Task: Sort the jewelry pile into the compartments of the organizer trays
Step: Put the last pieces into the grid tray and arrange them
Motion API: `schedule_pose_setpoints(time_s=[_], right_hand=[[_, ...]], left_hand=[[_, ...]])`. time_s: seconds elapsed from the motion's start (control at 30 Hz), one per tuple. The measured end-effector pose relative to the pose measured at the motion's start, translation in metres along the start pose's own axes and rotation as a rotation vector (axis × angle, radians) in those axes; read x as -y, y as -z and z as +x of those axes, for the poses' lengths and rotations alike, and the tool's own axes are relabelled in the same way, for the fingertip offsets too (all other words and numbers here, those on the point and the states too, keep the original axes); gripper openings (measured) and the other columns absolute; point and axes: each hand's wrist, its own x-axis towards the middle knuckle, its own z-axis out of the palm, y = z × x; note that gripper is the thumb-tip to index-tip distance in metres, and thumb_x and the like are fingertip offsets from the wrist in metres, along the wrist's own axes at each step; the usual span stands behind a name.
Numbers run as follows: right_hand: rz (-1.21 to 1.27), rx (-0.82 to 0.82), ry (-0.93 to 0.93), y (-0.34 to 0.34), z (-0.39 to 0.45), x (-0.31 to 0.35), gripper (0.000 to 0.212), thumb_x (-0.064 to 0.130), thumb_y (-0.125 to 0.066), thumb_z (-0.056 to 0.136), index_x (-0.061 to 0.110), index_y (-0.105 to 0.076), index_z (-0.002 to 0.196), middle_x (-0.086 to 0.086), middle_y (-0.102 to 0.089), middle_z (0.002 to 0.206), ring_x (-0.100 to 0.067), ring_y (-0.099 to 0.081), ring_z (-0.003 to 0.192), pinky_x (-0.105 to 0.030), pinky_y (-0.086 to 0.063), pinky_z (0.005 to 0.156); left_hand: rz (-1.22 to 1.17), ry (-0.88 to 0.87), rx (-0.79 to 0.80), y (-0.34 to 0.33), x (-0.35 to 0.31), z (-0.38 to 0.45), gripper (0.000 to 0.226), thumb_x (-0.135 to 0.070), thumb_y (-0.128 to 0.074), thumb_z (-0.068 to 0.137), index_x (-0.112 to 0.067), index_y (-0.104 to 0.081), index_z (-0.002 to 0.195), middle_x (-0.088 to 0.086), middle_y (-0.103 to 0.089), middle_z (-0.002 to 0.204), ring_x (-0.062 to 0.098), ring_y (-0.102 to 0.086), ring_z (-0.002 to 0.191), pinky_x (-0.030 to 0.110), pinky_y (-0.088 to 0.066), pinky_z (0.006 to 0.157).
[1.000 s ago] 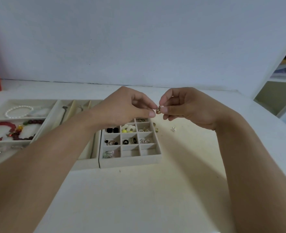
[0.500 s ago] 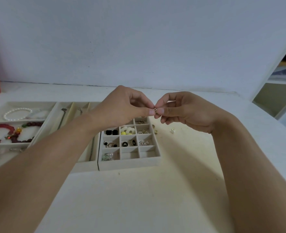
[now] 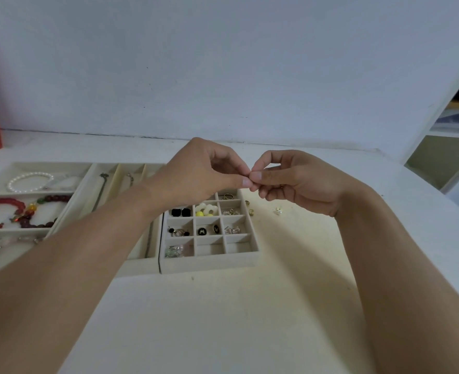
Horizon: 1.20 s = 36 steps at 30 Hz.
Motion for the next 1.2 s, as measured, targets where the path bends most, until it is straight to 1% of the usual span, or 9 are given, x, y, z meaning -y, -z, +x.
schedule_pose_setpoints(time_s=[0.13, 0.3, 0.37, 0.47, 0.63, 0.77, 0.9, 1.0, 1.2], right_hand=[[0.018, 0.010, -0.003, -0.001, 0.000, 0.001, 0.014, 0.017, -0.072, 0.083, 0.007, -0.065, 0.090, -0.010, -0.069, 0.083, -0.016, -0.061, 0.070, -0.022, -0.052, 0.067], [0.027, 0.033, -0.015, -0.001, 0.000, 0.000, 0.016, 0.019, -0.071, 0.083, 0.007, -0.066, 0.092, -0.010, -0.070, 0.084, -0.016, -0.062, 0.070, -0.023, -0.053, 0.069], [0.042, 0.044, -0.014, 0.000, 0.000, 0.000, 0.014, 0.019, -0.070, 0.084, 0.008, -0.067, 0.093, -0.009, -0.071, 0.086, -0.016, -0.063, 0.071, -0.023, -0.053, 0.070], [0.055, 0.037, -0.007, 0.001, 0.000, -0.001, 0.020, 0.016, -0.073, 0.079, 0.009, -0.068, 0.098, -0.009, -0.072, 0.092, -0.016, -0.064, 0.075, -0.023, -0.054, 0.072], [-0.042, -0.099, 0.114, -0.007, 0.005, -0.002, 0.035, 0.016, -0.081, 0.069, 0.013, -0.068, 0.101, -0.006, -0.073, 0.097, -0.016, -0.067, 0.083, -0.026, -0.052, 0.075], [-0.044, -0.186, 0.233, -0.017, 0.009, -0.003, 0.030, 0.019, -0.083, 0.068, 0.014, -0.068, 0.093, -0.003, -0.076, 0.088, -0.014, -0.069, 0.080, -0.027, -0.052, 0.076], [-0.062, -0.245, 0.251, -0.020, 0.011, -0.004, 0.018, 0.012, -0.082, 0.079, 0.013, -0.068, 0.090, -0.008, -0.074, 0.082, -0.018, -0.068, 0.074, -0.026, -0.052, 0.072], [-0.094, -0.254, 0.218, -0.020, 0.012, -0.005, 0.014, 0.013, -0.082, 0.079, 0.012, -0.071, 0.088, -0.010, -0.073, 0.081, -0.020, -0.068, 0.075, -0.027, -0.053, 0.073], [-0.194, -0.236, 0.187, -0.019, 0.012, -0.007, 0.014, 0.016, -0.081, 0.083, 0.008, -0.076, 0.093, -0.016, -0.077, 0.094, -0.019, -0.071, 0.079, -0.028, -0.055, 0.077]], left_hand=[[0.023, -0.007, -0.037, 0.001, 0.001, 0.001, 0.006, -0.019, -0.082, 0.081, -0.018, -0.080, 0.086, -0.004, -0.078, 0.083, 0.016, -0.073, 0.085, 0.019, -0.053, 0.079], [0.009, -0.002, -0.019, 0.002, 0.003, 0.001, 0.004, -0.019, -0.080, 0.084, -0.017, -0.078, 0.087, 0.003, -0.077, 0.084, 0.030, -0.071, 0.089, 0.038, -0.055, 0.088], [-0.040, 0.012, -0.007, 0.002, 0.003, 0.002, 0.005, -0.017, -0.077, 0.086, -0.012, -0.077, 0.089, 0.003, -0.076, 0.082, 0.027, -0.071, 0.081, 0.035, -0.056, 0.085], [-0.138, 0.070, -0.007, 0.002, 0.004, 0.003, 0.007, -0.016, -0.073, 0.089, -0.010, -0.075, 0.087, 0.000, -0.071, 0.073, 0.015, -0.063, 0.068, 0.021, -0.052, 0.069], [-0.211, 0.153, -0.047, 0.002, 0.007, 0.007, 0.008, -0.018, -0.071, 0.091, -0.013, -0.074, 0.086, 0.001, -0.068, 0.071, 0.013, -0.057, 0.064, 0.027, -0.047, 0.068], [-0.269, 0.179, -0.052, 0.001, 0.007, 0.008, 0.013, -0.016, -0.067, 0.094, -0.012, -0.075, 0.085, 0.016, -0.074, 0.089, 0.012, -0.054, 0.063, 0.028, -0.046, 0.067], [-0.297, 0.195, -0.078, 0.002, 0.008, 0.009, 0.017, -0.015, -0.066, 0.095, -0.013, -0.076, 0.081, -0.002, -0.069, 0.072, 0.012, -0.052, 0.062, 0.027, -0.044, 0.066], [-0.257, 0.213, -0.084, 0.003, 0.010, 0.009, 0.014, -0.015, -0.066, 0.095, -0.013, -0.073, 0.083, -0.001, -0.066, 0.068, 0.011, -0.055, 0.059, 0.029, -0.043, 0.065], [-0.144, 0.237, -0.052, 0.003, 0.012, 0.009, 0.015, -0.018, -0.066, 0.095, -0.015, -0.073, 0.082, -0.004, -0.064, 0.063, 0.011, -0.054, 0.057, 0.033, -0.043, 0.067]])
